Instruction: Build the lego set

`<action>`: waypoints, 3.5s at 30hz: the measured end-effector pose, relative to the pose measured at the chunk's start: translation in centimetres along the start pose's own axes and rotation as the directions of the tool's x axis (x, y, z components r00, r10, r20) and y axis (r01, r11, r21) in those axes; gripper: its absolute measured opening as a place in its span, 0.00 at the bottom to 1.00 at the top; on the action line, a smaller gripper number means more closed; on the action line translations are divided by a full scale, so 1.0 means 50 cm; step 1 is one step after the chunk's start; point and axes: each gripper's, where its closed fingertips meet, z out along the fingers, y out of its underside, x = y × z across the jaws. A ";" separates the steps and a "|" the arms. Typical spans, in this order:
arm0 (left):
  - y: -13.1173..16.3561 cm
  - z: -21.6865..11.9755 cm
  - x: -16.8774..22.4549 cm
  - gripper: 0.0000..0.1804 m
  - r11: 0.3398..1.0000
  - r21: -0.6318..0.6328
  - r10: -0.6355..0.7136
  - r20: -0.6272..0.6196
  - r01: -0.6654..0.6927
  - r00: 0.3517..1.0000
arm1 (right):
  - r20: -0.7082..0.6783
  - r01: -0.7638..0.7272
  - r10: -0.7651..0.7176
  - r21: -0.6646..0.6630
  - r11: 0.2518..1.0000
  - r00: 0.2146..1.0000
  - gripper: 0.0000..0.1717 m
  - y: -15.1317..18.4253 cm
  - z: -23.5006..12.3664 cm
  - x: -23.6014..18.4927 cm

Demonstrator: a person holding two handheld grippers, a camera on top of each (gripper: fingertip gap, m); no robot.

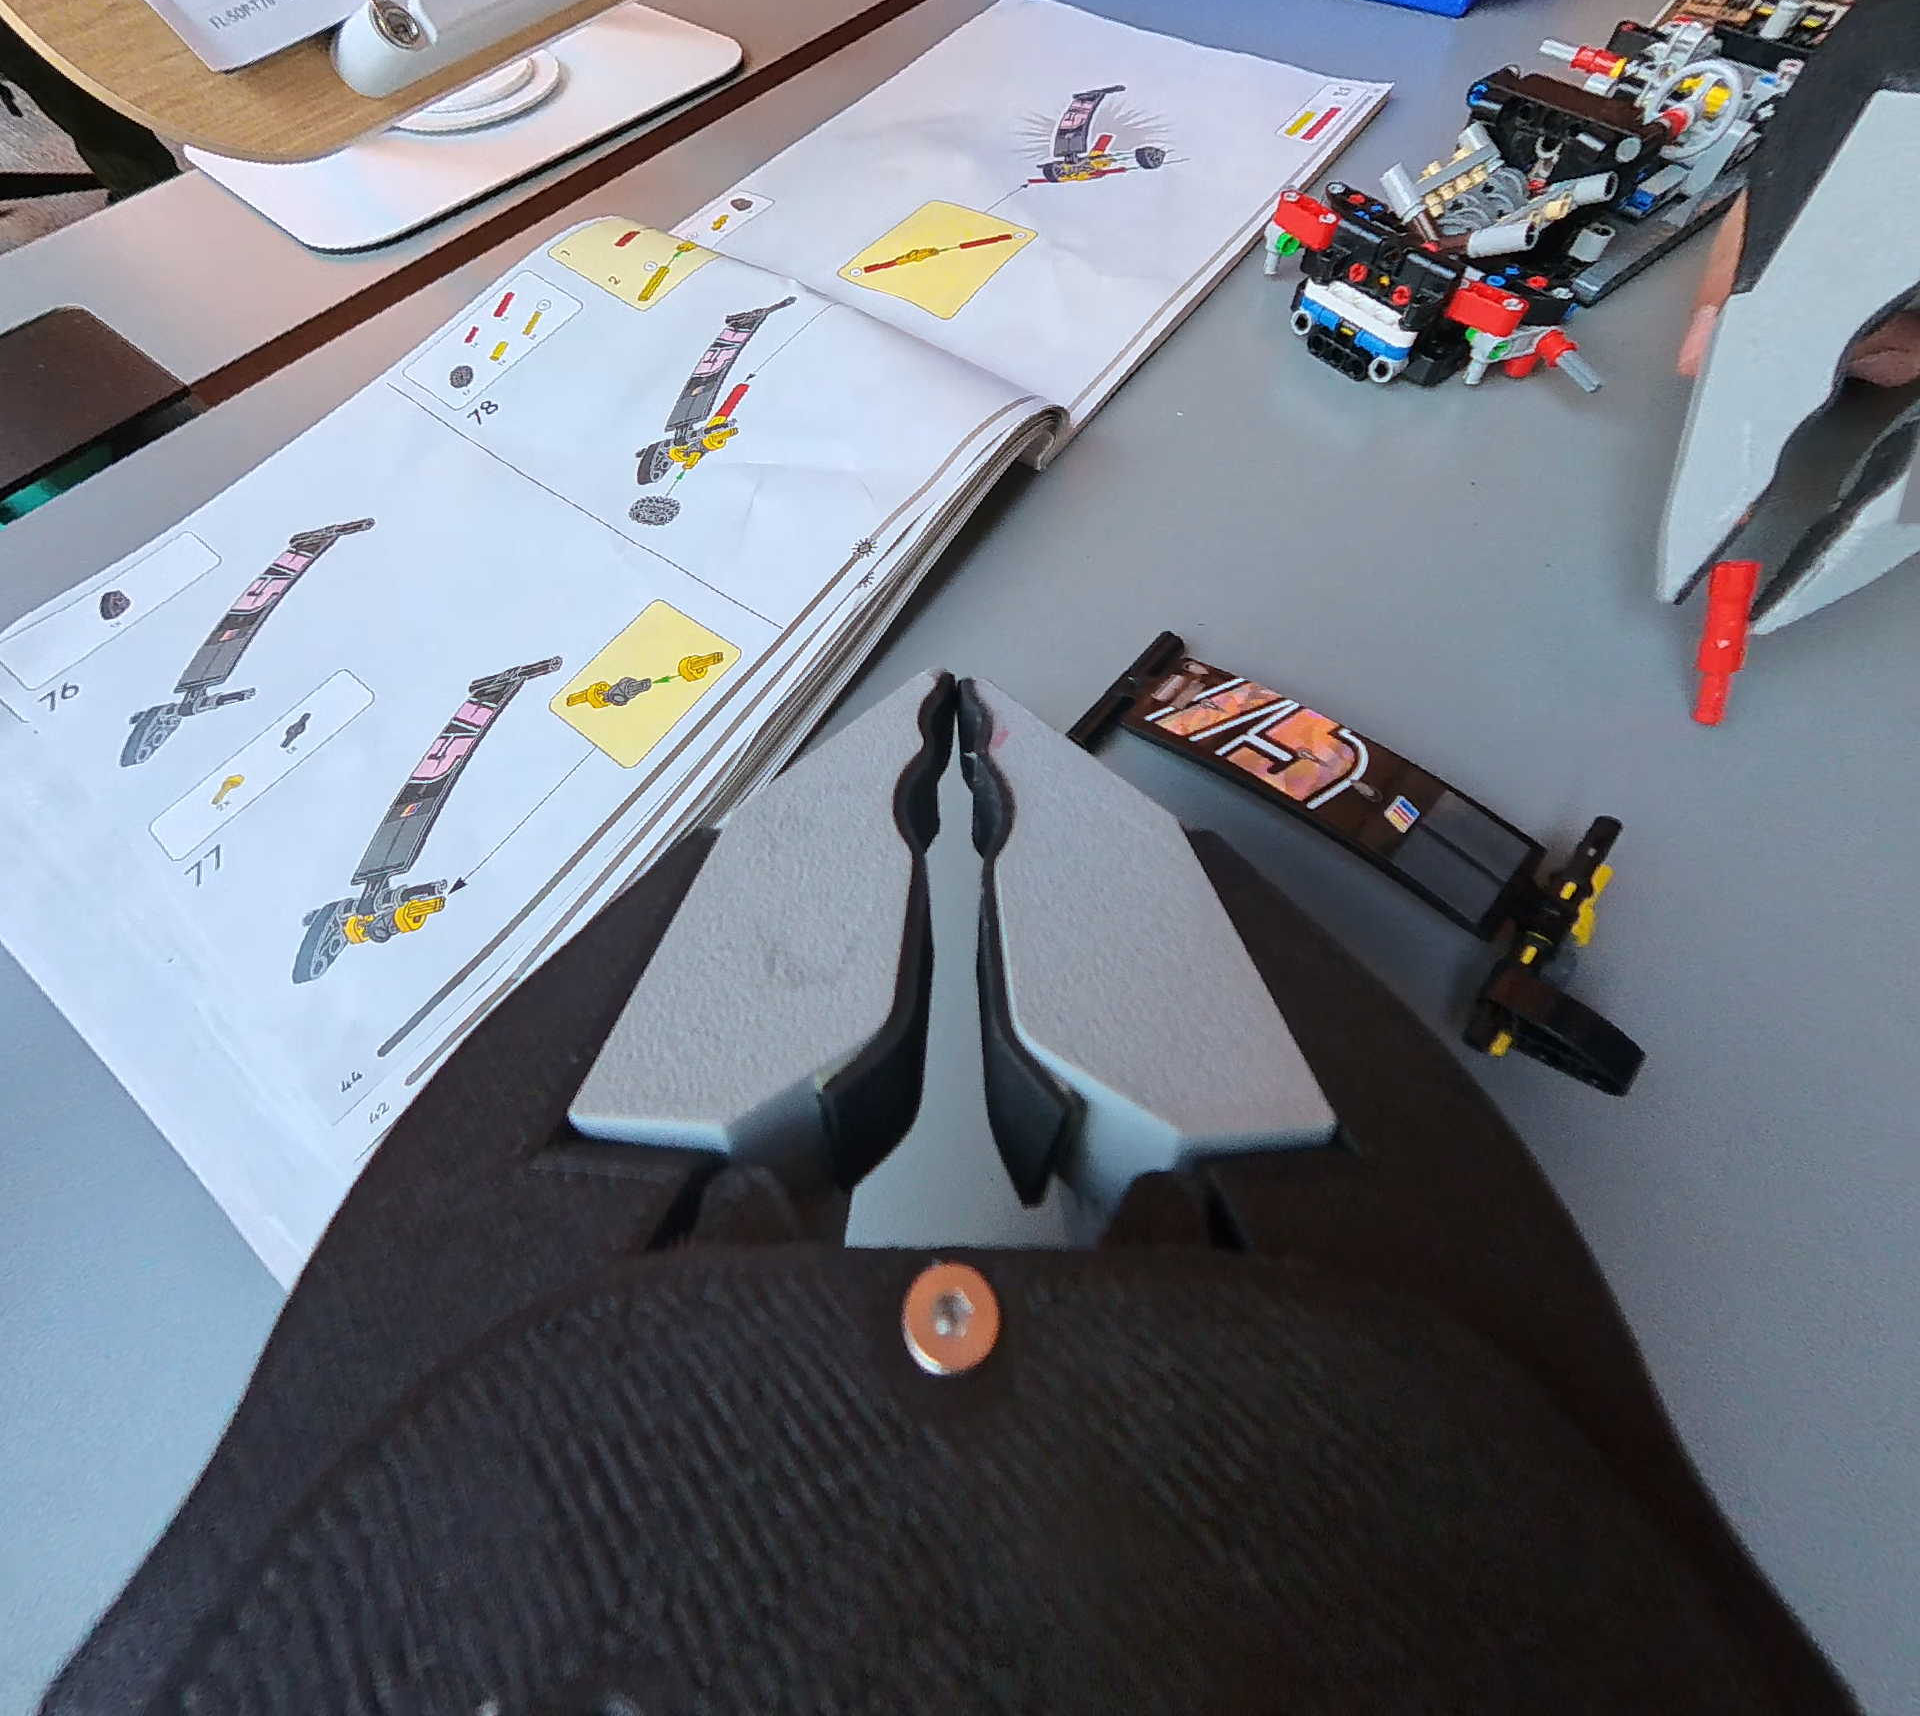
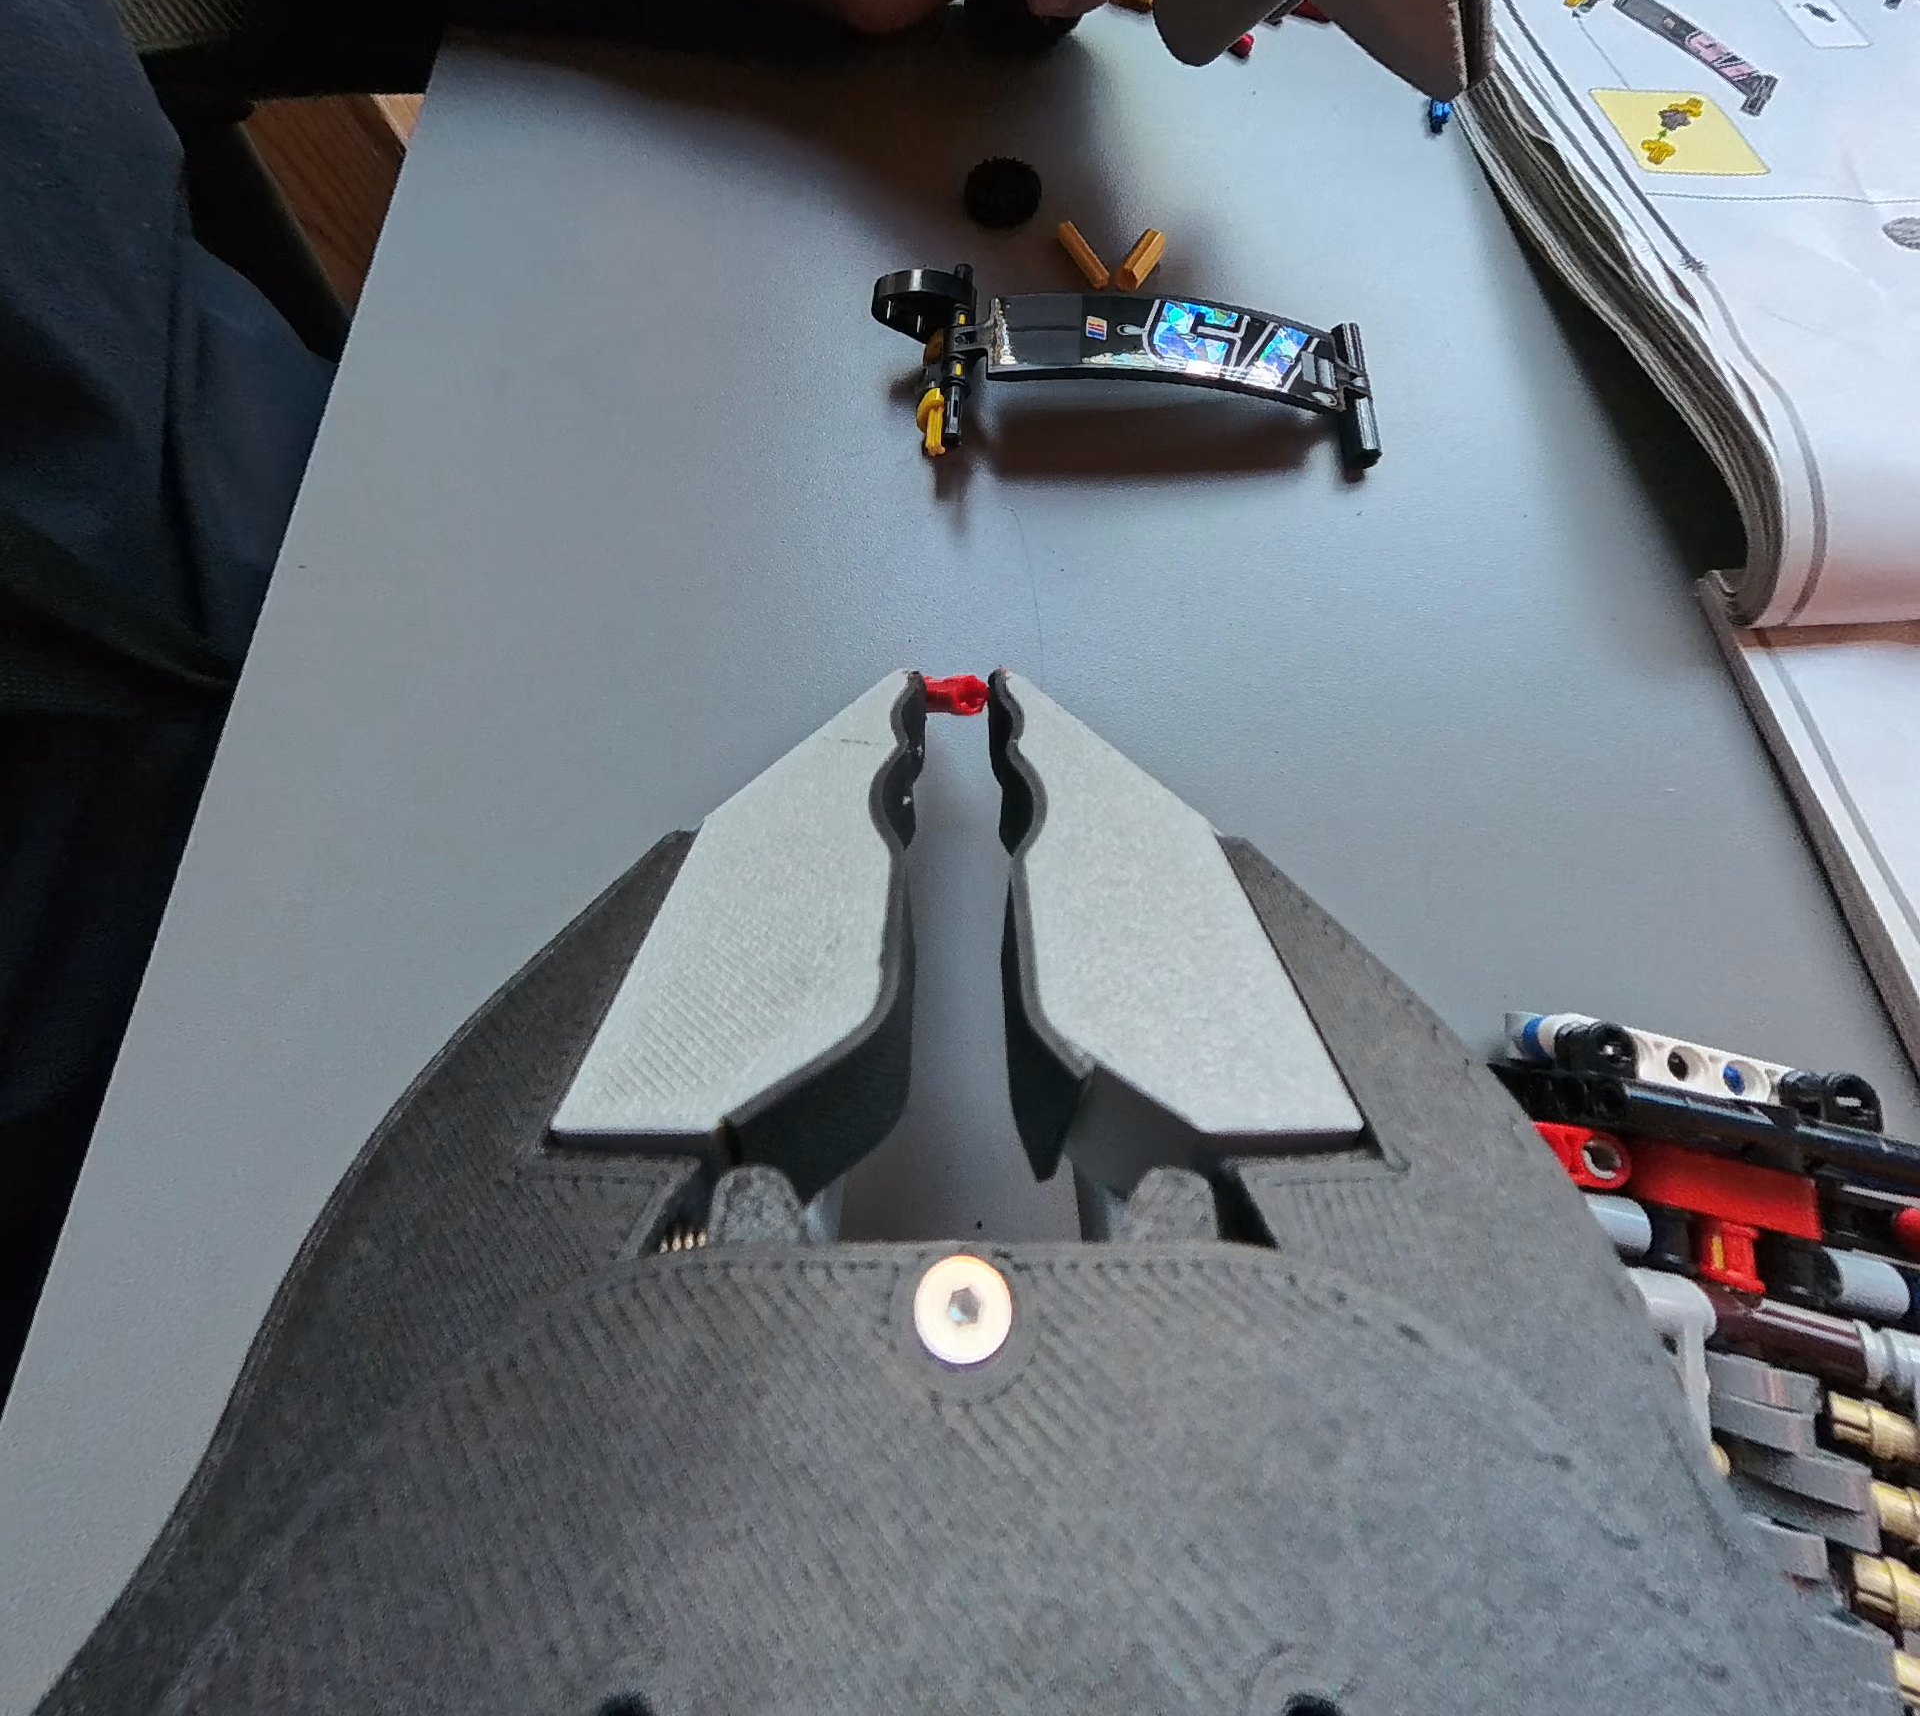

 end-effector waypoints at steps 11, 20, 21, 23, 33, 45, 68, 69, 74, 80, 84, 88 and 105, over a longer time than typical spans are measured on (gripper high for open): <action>-0.037 -0.082 -0.061 0.00 0.997 0.074 0.015 0.153 -0.027 0.988 | -0.055 0.020 -0.017 0.069 0.997 0.998 0.09 -0.015 -0.022 0.013; -0.006 -0.272 -0.095 0.08 0.993 0.011 -0.115 0.217 0.116 0.969 | -0.283 0.095 -0.029 0.223 0.970 0.959 0.07 -0.060 -0.097 0.052; 0.014 -0.276 -0.086 0.09 0.989 -0.011 -0.145 0.196 0.150 0.970 | -0.282 0.087 -0.019 0.231 0.969 0.959 0.07 -0.059 -0.098 0.052; 0.049 -0.279 -0.069 0.09 0.979 -0.048 -0.187 0.167 0.198 0.968 | -0.248 0.050 0.003 0.209 0.977 0.969 0.05 -0.045 -0.088 0.050; 0.119 -0.198 0.045 0.11 0.940 -0.276 -0.211 -0.020 0.198 0.977 | -0.112 0.030 -0.044 -0.129 0.991 0.993 0.05 0.047 -0.003 0.003; 0.112 -0.100 0.107 0.10 0.922 -0.382 -0.134 -0.155 0.066 0.979 | -0.094 0.001 -0.004 -0.036 0.999 0.996 0.06 0.033 -0.029 0.008; 0.125 -0.102 0.097 0.10 0.927 -0.368 -0.132 -0.153 0.067 0.979 | 0.172 0.060 -0.057 -0.016 0.998 0.984 0.10 0.005 0.002 -0.089; 0.124 -0.103 0.096 0.10 0.928 -0.366 -0.132 -0.152 0.068 0.980 | 0.140 0.053 -0.051 -0.013 0.999 0.989 0.11 0.005 -0.001 -0.074; 0.118 -0.108 0.092 0.10 0.933 -0.354 -0.128 -0.148 0.068 0.981 | 0.071 0.055 -0.050 -0.077 0.996 0.996 0.17 0.026 0.004 -0.039; 0.116 -0.111 0.090 0.09 0.936 -0.342 -0.141 -0.148 0.083 0.979 | 0.159 0.087 -0.067 -0.120 0.989 0.985 0.12 0.022 0.036 -0.077; 0.116 -0.109 0.093 0.09 0.935 -0.345 -0.148 -0.154 0.087 0.977 | 0.130 0.120 -0.111 -0.069 0.990 0.985 0.15 -0.006 0.048 -0.076; 0.117 -0.114 0.092 0.09 0.935 -0.347 -0.130 -0.145 0.073 0.981 | 0.032 0.102 -0.100 -0.063 0.993 0.994 0.14 0.005 0.018 -0.031; 0.119 -0.113 0.094 0.09 0.932 -0.359 -0.109 -0.150 0.048 0.983 | -0.004 0.112 -0.114 -0.138 0.984 0.993 0.03 0.035 0.023 -0.018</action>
